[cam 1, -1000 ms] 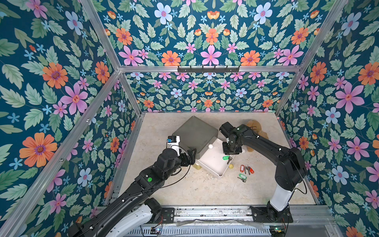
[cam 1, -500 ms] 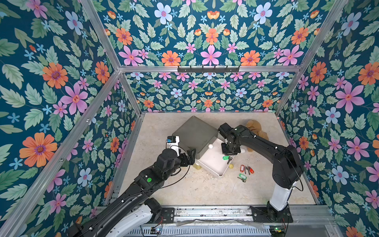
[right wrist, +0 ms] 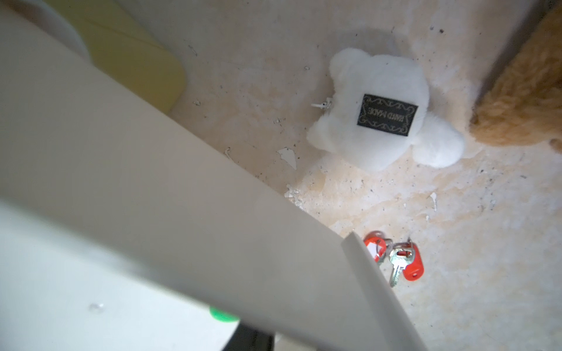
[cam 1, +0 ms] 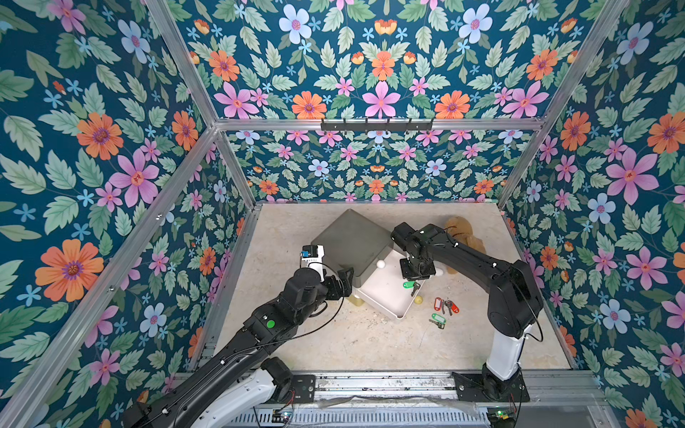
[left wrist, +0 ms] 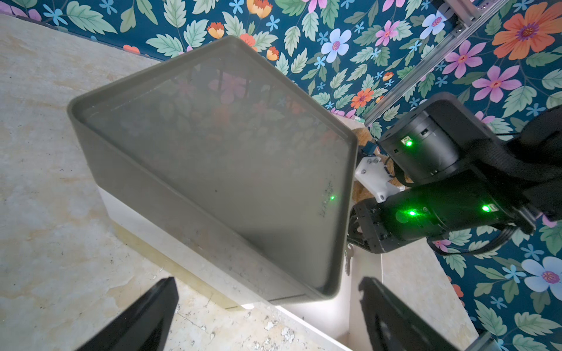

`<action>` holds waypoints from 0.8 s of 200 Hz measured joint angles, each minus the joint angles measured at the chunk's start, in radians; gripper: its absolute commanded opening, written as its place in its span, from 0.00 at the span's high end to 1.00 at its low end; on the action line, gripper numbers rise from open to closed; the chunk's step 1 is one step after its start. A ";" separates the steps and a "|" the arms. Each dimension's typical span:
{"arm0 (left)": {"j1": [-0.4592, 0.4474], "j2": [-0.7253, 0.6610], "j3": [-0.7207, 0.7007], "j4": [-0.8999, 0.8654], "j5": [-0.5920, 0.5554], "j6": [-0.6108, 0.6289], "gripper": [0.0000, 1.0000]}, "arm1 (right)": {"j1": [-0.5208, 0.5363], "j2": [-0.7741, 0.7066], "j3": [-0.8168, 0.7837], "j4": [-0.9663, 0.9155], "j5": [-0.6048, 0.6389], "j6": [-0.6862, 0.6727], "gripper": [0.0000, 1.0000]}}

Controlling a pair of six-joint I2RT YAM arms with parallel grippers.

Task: Take the keys out of the drawer
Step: Pick up the key from the drawer.

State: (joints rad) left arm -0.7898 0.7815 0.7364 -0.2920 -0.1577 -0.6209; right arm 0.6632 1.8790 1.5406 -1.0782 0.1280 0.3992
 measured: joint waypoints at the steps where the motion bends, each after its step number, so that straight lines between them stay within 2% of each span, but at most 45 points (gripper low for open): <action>1: 0.000 0.000 0.000 0.000 0.000 0.000 0.01 | 0.000 0.000 0.000 0.000 0.000 0.000 0.77; 25: 0.000 -0.001 0.000 -0.001 -0.004 0.000 0.01 | 0.005 0.012 0.002 -0.006 0.002 -0.004 0.83; 49: 0.000 -0.009 0.000 -0.008 -0.013 0.000 0.01 | 0.009 0.022 0.007 -0.017 0.002 -0.008 0.95; 66: 0.000 -0.013 0.000 -0.010 -0.022 -0.001 0.01 | 0.010 0.028 0.018 -0.026 0.004 -0.009 1.00; 160: 0.000 0.011 0.044 -0.017 -0.026 -0.005 0.01 | 0.028 -0.031 0.116 0.006 0.002 0.000 1.00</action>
State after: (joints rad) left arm -0.7898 0.7925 0.7803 -0.3088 -0.1841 -0.6258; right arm 0.6910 1.8481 1.6566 -1.0721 0.1299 0.3996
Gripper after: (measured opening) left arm 0.995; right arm 0.054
